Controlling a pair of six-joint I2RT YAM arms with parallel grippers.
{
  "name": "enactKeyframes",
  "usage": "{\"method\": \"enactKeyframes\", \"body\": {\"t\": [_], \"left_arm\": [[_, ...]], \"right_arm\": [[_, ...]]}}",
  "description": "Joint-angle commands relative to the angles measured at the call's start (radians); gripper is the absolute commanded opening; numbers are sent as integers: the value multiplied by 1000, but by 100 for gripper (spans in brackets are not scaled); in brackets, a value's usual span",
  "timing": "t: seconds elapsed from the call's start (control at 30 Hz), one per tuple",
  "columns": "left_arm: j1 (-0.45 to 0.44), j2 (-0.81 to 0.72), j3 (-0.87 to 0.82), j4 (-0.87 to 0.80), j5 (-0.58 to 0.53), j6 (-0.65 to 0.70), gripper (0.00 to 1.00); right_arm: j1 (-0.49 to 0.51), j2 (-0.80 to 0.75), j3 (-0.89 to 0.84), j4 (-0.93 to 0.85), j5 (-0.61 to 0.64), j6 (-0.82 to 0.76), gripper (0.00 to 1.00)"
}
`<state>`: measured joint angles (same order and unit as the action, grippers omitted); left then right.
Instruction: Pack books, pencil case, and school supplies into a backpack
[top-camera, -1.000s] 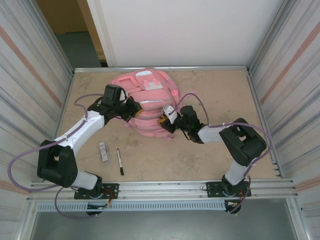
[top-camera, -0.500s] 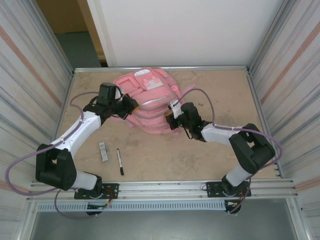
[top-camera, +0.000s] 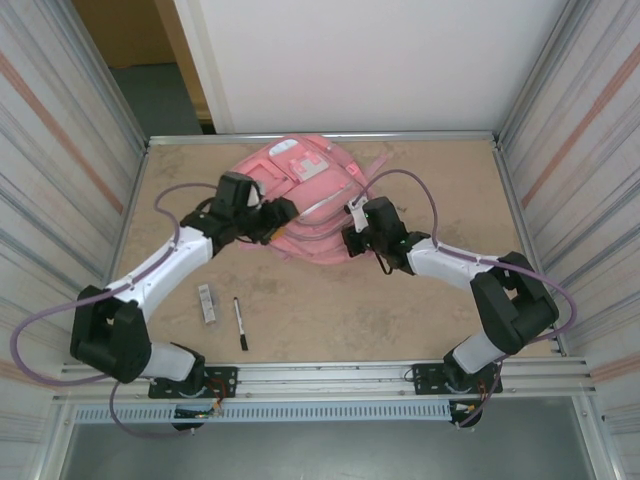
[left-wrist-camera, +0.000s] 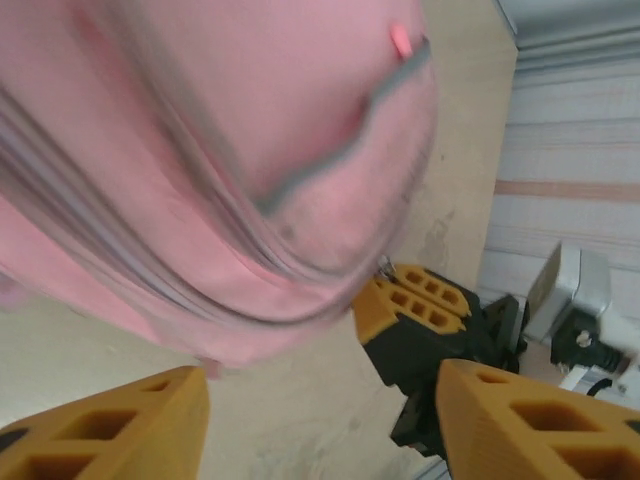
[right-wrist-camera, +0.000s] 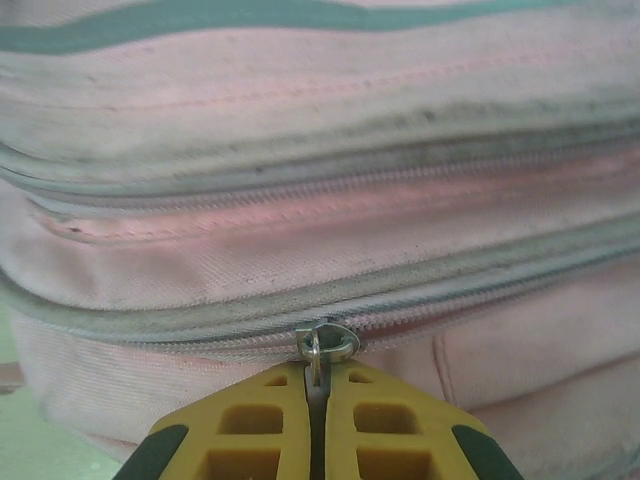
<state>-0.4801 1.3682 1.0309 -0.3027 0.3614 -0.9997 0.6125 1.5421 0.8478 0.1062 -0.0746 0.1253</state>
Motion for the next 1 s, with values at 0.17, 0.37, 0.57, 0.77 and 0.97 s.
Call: {"method": "enactKeyframes", "body": {"t": [0.17,0.37,0.57,0.77,0.97], "left_arm": [[-75,29,19,-46,-276,-114,67],[-74,121,66,-73,-344,-101,63],[-43,94,-9,57,-374,-137,5],[15,18,16,10,-285,7,0],[123,-40,-73,16,-149,60,0]], "right_arm": [[106,-42,85,-38,-37,-16,0],[165,-60,94,-44,-15,5,0],[197,-48,91,-69,-19,34,0],[81,-35,74,-189,30,-26,0],[-75,0,61,-207,19,-35,0]]}}
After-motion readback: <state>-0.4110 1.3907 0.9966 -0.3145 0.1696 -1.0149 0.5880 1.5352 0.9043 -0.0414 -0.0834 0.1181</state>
